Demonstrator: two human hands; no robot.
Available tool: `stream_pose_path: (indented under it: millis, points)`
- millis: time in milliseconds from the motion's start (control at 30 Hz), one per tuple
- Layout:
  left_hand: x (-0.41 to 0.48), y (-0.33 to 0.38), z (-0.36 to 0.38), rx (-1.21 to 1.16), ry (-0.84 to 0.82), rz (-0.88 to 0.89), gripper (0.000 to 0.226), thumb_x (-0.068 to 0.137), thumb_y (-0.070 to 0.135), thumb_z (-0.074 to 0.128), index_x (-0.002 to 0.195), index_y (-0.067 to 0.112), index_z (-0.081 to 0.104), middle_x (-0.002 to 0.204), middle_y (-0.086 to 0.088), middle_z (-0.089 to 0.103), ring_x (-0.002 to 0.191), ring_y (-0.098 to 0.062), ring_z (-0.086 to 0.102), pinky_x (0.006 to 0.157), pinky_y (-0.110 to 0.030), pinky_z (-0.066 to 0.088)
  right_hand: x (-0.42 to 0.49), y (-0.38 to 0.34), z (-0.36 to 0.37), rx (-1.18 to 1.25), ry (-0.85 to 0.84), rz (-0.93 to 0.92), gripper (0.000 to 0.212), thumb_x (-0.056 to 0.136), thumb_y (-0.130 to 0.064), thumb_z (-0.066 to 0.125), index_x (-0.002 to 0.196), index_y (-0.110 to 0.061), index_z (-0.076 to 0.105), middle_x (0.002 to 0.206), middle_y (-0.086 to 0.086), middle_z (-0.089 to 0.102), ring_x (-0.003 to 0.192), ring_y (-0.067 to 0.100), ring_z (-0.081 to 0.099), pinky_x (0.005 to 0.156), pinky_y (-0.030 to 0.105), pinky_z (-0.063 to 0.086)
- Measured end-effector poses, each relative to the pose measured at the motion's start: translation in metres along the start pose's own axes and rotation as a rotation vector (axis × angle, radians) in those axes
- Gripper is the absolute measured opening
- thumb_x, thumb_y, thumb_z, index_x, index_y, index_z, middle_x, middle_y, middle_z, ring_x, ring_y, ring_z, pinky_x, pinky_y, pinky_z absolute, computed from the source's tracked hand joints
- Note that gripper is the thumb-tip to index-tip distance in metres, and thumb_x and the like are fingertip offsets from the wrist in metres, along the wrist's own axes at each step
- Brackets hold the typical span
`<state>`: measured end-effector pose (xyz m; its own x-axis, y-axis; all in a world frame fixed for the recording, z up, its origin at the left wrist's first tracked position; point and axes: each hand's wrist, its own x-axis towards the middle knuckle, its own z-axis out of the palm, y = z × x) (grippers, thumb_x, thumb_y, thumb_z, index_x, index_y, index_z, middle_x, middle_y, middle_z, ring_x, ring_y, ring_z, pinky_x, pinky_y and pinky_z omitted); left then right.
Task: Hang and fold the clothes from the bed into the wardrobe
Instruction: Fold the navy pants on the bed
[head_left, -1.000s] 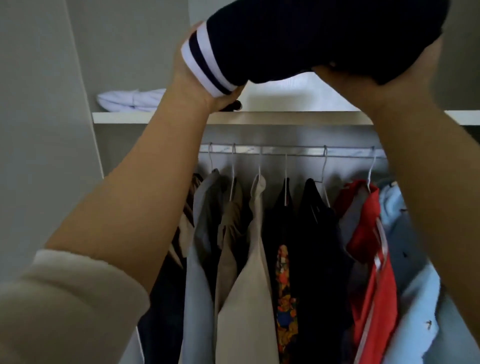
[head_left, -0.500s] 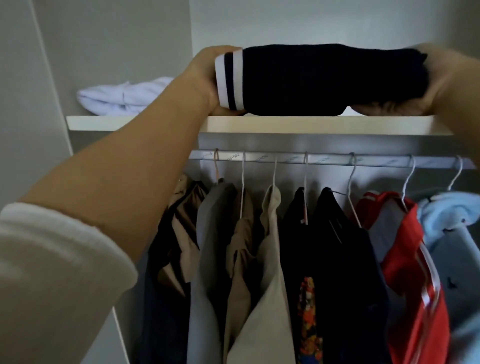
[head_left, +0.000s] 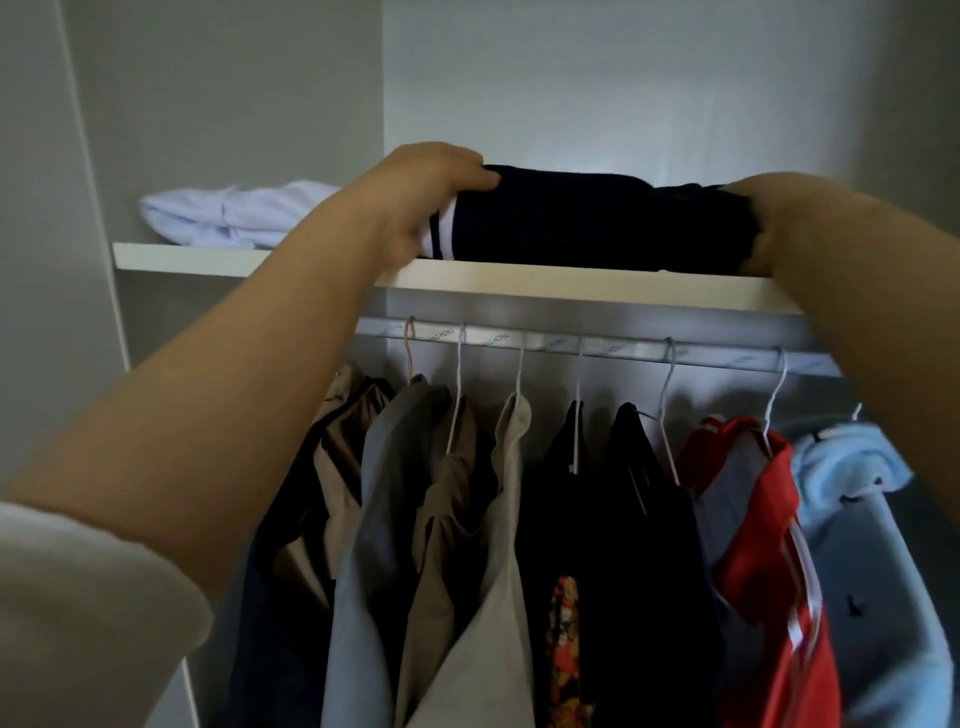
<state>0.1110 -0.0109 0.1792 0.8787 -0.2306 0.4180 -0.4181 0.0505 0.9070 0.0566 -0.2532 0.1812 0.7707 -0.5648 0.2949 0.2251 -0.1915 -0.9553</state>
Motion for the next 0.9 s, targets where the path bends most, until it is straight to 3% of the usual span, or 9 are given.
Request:
stream_pose_path:
  millis: [33, 133, 200, 267, 367, 467, 600, 733, 900]
  points:
    - [-0.004, 0.0, 0.004, 0.057, 0.05, 0.045, 0.011, 0.087, 0.01, 0.06, 0.093, 0.019, 0.059, 0.089, 0.001, 0.063, 0.07, -0.007, 0.064, 0.054, -0.018, 0.053, 0.005, -0.004, 0.003, -0.013, 0.123, -0.052, 0.013, 0.094, -0.016, 0.045, 0.091, -0.004, 0.043, 0.098, -0.002, 0.048, 0.109, 0.01, 0.043, 0.099, 0.021, 0.033]
    - [-0.002, -0.006, 0.008, 0.281, 0.221, 0.189, 0.021, 0.088, 0.009, 0.056, 0.106, 0.016, 0.063, 0.104, -0.004, 0.063, 0.094, -0.017, 0.063, 0.076, -0.024, 0.054, -0.015, -0.007, 0.001, -0.34, 0.53, -0.483, 0.046, 0.086, -0.029, 0.052, 0.131, -0.021, 0.041, 0.136, -0.002, 0.041, 0.126, 0.018, 0.039, 0.101, 0.027, 0.031]
    - [-0.001, -0.014, 0.014, 0.806, 0.379, 0.402, 0.029, 0.092, 0.013, 0.045, 0.115, 0.016, 0.063, 0.128, -0.009, 0.054, 0.12, -0.024, 0.049, 0.095, -0.029, 0.041, -0.039, -0.009, 0.008, -0.512, 0.428, -0.879, 0.045, 0.085, -0.039, 0.046, 0.126, -0.023, 0.051, 0.132, -0.005, 0.05, 0.125, 0.018, 0.042, 0.1, 0.028, 0.029]
    - [-0.006, -0.02, 0.021, 1.174, 0.4, 0.655, 0.034, 0.096, 0.021, 0.038, 0.123, 0.019, 0.058, 0.146, -0.005, 0.038, 0.139, -0.026, 0.025, 0.108, -0.038, 0.025, -0.049, -0.005, 0.014, -0.797, 0.098, -0.999, 0.047, 0.083, -0.052, 0.043, 0.12, -0.027, 0.058, 0.125, -0.004, 0.059, 0.119, 0.023, 0.049, 0.102, 0.038, 0.032]
    - [-0.012, -0.018, 0.025, 1.307, 0.132, 0.685, 0.04, 0.099, 0.037, 0.029, 0.132, 0.022, 0.046, 0.139, -0.004, 0.046, 0.135, -0.023, 0.032, 0.108, -0.046, 0.017, -0.049, -0.003, 0.017, -1.074, -0.228, -0.805, 0.047, 0.085, -0.058, 0.048, 0.125, -0.034, 0.054, 0.124, -0.005, 0.059, 0.114, 0.023, 0.051, 0.098, 0.045, 0.038]
    - [-0.013, -0.013, 0.018, 1.344, -0.037, 0.579, 0.043, 0.099, 0.043, 0.027, 0.134, 0.026, 0.043, 0.126, -0.003, 0.058, 0.115, -0.026, 0.051, 0.096, -0.04, 0.032, -0.045, -0.004, 0.015, -1.011, -0.331, -0.676, 0.049, 0.086, -0.054, 0.05, 0.132, -0.037, 0.046, 0.132, -0.005, 0.052, 0.113, 0.016, 0.047, 0.094, 0.03, 0.035]
    - [-0.015, -0.002, 0.005, 1.181, -0.233, 0.357, 0.057, 0.089, 0.057, 0.044, 0.14, 0.034, 0.034, 0.136, 0.003, 0.049, 0.121, -0.022, 0.046, 0.103, -0.04, 0.035, -0.037, -0.012, 0.014, -0.997, -0.51, -0.528, 0.065, 0.081, -0.055, 0.056, 0.14, -0.038, 0.034, 0.142, -0.007, 0.042, 0.126, 0.017, 0.04, 0.098, 0.027, 0.029]
    - [-0.015, 0.011, -0.005, 1.07, -0.313, 0.13, 0.061, 0.084, 0.046, 0.06, 0.137, 0.031, 0.036, 0.129, 0.002, 0.048, 0.114, -0.02, 0.048, 0.099, -0.035, 0.04, -0.036, -0.015, 0.017, -1.047, -0.49, -0.487, 0.061, 0.084, -0.051, 0.057, 0.139, -0.031, 0.04, 0.14, -0.001, 0.045, 0.123, 0.021, 0.043, 0.095, 0.028, 0.028]
    - [-0.002, 0.025, -0.002, 0.67, -0.136, -0.048, 0.038, 0.085, 0.057, 0.052, 0.1, 0.023, 0.062, 0.107, -0.002, 0.06, 0.09, -0.018, 0.058, 0.07, -0.033, 0.049, -0.037, -0.015, 0.011, -0.968, -0.361, -0.488, 0.025, 0.088, -0.042, 0.057, 0.103, -0.022, 0.063, 0.089, 0.0, 0.058, 0.072, 0.011, 0.05, 0.068, 0.025, 0.036]
